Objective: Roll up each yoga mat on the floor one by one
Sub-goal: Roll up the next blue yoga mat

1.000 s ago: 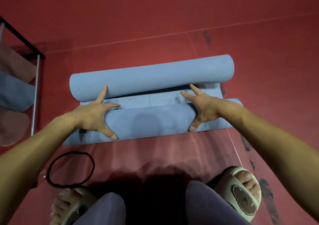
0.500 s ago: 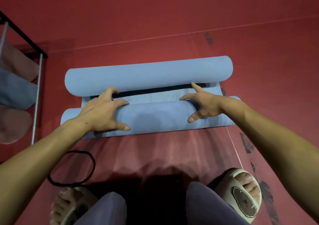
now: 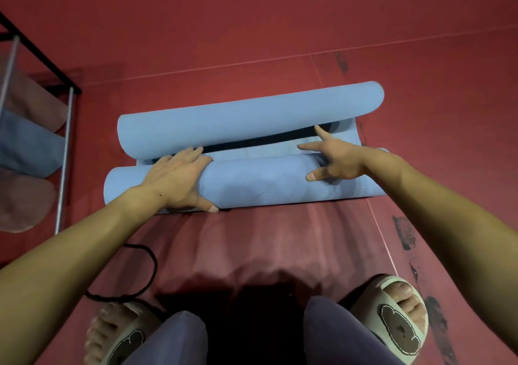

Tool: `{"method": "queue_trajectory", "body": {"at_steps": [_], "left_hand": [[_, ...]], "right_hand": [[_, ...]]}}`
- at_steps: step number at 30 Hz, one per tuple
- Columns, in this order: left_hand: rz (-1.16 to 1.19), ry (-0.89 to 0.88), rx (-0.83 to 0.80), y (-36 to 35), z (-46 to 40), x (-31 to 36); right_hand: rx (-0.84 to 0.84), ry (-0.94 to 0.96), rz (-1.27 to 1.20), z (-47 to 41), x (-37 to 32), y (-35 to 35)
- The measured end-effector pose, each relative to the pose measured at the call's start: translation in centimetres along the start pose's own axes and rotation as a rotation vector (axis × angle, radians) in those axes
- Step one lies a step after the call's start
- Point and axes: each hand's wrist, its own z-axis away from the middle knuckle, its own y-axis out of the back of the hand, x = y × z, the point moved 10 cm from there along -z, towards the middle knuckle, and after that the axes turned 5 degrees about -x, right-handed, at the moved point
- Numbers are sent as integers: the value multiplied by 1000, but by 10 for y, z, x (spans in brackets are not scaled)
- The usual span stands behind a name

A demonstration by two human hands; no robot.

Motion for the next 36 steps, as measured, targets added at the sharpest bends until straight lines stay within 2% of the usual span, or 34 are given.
{"method": "queue_trajectory", "body": {"at_steps": [3, 8, 14, 17, 20, 23, 27, 30, 36], "left_hand": [[-5, 42, -24, -2, -1, -7], [117, 74, -68, -11, -6, -12], [257, 107, 75, 9, -4, -22], [233, 77, 181, 23, -1, -22], [148, 57, 253, 33, 3, -19], [93, 85, 265, 35, 4, -20], [140, 103, 293, 37, 5, -21], [154, 106, 349, 40, 5, -20], [132, 130, 355, 42, 4, -18]], "right_hand": [[31, -19, 3, 2, 0, 3], [37, -50, 45, -1, -3, 0], [76, -108, 83, -2, -8, 10], [143, -99, 35, -3, -7, 19], [245, -108, 119, -4, -10, 26], [325, -102, 157, -1, -17, 28], [458, -70, 183, 5, -22, 34], [448, -74, 250, 7, -25, 30], [488, -108, 356, 12, -30, 22]]}}
